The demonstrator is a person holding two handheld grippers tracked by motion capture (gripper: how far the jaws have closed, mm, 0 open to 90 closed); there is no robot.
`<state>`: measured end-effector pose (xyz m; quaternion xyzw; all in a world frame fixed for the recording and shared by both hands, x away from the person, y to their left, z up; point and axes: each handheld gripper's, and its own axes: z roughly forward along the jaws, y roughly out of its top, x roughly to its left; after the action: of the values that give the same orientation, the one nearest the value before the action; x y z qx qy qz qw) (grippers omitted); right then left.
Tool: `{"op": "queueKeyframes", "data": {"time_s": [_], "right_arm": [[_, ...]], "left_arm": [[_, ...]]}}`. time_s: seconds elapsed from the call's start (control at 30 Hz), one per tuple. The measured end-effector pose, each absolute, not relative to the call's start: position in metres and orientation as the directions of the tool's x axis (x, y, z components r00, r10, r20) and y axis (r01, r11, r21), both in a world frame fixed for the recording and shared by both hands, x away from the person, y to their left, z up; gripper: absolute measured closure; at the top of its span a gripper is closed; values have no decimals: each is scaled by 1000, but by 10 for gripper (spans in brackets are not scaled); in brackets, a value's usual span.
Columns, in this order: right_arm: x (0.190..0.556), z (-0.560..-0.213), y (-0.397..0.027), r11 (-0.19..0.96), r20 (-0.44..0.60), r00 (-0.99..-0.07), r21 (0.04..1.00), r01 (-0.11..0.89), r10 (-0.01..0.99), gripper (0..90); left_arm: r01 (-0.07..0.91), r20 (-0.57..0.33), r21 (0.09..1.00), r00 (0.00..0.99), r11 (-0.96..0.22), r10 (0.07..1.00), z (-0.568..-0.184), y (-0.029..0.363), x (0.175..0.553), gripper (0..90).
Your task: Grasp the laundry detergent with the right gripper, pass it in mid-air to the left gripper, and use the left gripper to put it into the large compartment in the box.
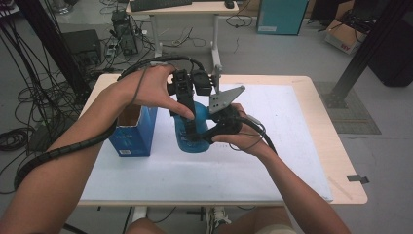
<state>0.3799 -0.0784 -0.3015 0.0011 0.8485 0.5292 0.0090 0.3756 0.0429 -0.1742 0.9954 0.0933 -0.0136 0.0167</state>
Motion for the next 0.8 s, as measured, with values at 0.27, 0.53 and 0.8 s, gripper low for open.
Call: {"op": "queueKeyframes", "data": {"time_s": [0.27, 0.53, 0.8], "right_arm": [[380, -302, -78, 442, -17, -1000, 897, -10, 12, 440], [382, -302, -79, 441, -26, -1000, 897, -17, 14, 440], [382, -303, -78, 441, -29, -999, 897, -20, 14, 439]], "left_arm": [[191, -34, 27, 981, -981, 190, -173, 43, 376, 46], [199, -24, 28, 980, -980, 198, -174, 44, 376, 47], [187, -12, 21, 982, -982, 187, -174, 46, 377, 47]]}}
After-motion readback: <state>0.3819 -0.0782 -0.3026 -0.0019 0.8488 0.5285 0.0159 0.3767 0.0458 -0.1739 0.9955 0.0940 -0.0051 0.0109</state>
